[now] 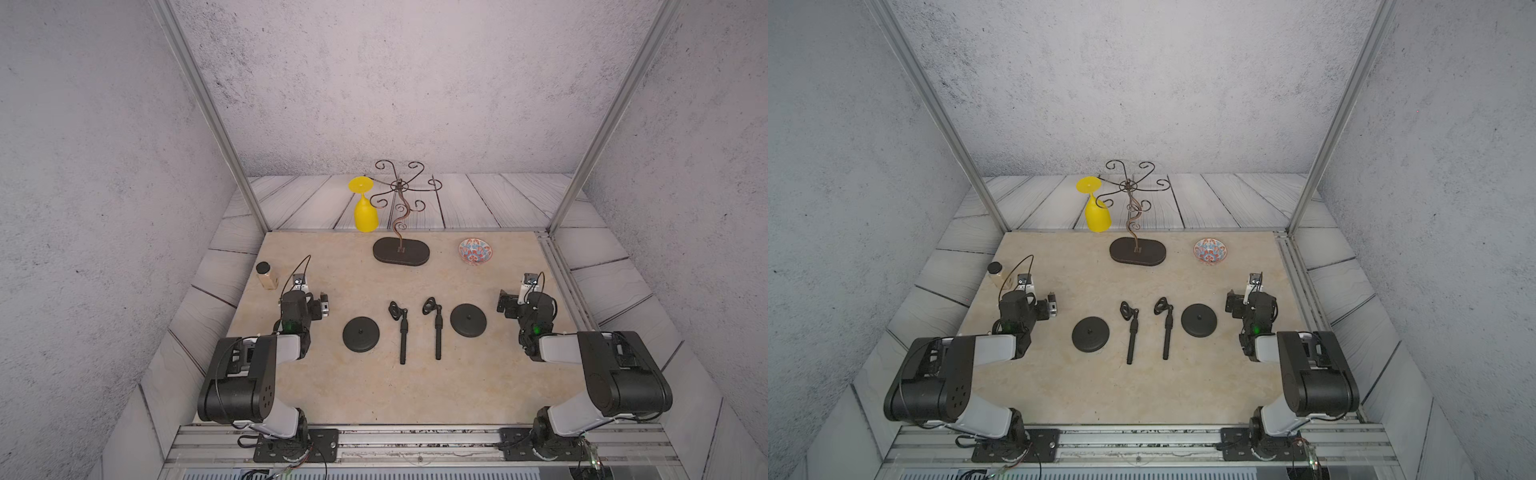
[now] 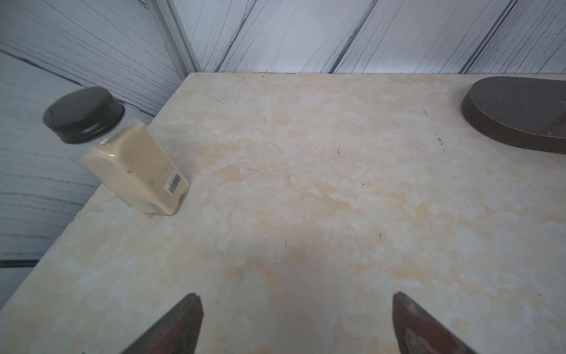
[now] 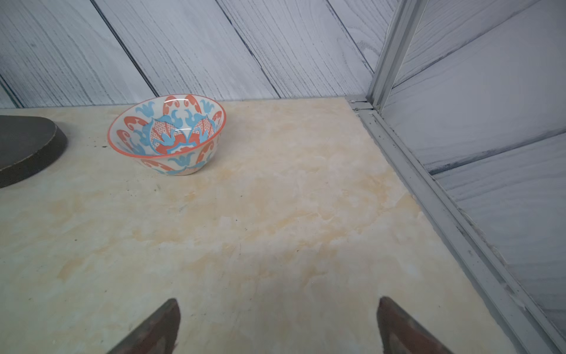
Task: Assemble a microphone stand
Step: Pick up the microphone stand pole from the center of the board.
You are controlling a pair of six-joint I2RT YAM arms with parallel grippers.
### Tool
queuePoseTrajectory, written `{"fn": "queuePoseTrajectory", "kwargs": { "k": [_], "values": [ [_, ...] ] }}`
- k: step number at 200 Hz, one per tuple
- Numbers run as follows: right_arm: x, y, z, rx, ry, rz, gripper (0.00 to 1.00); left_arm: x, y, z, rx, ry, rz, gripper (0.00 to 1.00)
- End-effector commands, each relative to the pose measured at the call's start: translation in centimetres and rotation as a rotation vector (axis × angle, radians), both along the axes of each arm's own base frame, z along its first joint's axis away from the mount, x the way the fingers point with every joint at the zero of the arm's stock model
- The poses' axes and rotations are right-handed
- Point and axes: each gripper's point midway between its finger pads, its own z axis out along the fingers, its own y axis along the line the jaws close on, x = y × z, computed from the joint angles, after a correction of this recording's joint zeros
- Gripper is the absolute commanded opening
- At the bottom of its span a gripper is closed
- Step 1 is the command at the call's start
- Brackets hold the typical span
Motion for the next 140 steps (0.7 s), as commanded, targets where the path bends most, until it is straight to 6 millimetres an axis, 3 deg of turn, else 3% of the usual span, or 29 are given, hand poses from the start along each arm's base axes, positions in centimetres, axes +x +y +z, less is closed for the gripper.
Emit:
{"fn": "queuePoseTrajectory", "kwargs": {
  "k": [1,140],
  "values": [
    [0.67,-0.14,0.48,-0.02,-0.024,-0.009,0.99,1.03,0.56,1.5,0.023,-0.054,0.012,0.97],
    [0.7,-0.16,0.29,-0.014,-0.016,-0.007,0.99,1.15,0.6,1.48,0.02,-0.049,0.016,0.98]
  ]
}}
